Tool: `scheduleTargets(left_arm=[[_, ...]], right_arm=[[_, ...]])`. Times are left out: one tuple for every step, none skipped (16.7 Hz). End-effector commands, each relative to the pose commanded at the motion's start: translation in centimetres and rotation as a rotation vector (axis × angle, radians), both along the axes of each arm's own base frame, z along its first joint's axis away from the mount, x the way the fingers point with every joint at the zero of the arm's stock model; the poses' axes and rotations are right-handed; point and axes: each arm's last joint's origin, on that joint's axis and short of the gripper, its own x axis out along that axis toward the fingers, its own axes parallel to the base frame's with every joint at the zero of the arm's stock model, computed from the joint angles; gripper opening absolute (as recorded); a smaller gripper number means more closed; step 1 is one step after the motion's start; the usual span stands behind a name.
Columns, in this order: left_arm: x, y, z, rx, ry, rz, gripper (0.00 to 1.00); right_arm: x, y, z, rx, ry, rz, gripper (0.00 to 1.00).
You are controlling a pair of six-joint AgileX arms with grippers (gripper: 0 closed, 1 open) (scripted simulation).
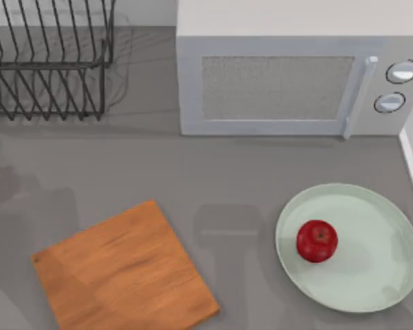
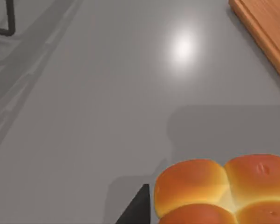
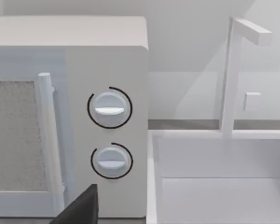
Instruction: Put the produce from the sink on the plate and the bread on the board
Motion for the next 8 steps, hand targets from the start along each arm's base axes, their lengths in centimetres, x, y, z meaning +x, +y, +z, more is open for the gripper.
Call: scheduleTargets(left_arm=[[0.7, -2.0, 0.1, 0.07, 0.039, -0.054, 0.0], [1.2, -4.0, 0.3, 0.149, 0.074, -0.101, 0.0], [1.6, -6.0, 0.5, 0.233, 0.104, -0.134, 0.0], [1.9, -8.0, 0.8, 0.319, 0.127, -0.154, 0.0], [2.1, -9.9, 1.0, 0.4, 0.14, -0.162, 0.0], [2.1, -11.7, 1.3, 0.478, 0.144, -0.16, 0.0], [2.1, -13.5, 1.6, 0.549, 0.141, -0.151, 0.0], [2.1, -15.2, 1.9, 0.616, 0.132, -0.134, 0.0]], right_arm=[[0.0, 0.0, 0.0, 0.0, 0.0, 0.0, 1.0], [0.0, 0.0, 0.0, 0.0, 0.0, 0.0, 1.0], [0.0, 0.0, 0.0, 0.0, 0.0, 0.0, 1.0], [0.0, 0.0, 0.0, 0.0, 0.0, 0.0, 1.0], [0.0, 0.0, 0.0, 0.0, 0.0, 0.0, 1.0], [0.0, 0.0, 0.0, 0.0, 0.0, 0.0, 1.0], [0.0, 0.0, 0.0, 0.0, 0.0, 0.0, 1.0], [0.0, 0.0, 0.0, 0.0, 0.0, 0.0, 1.0]])
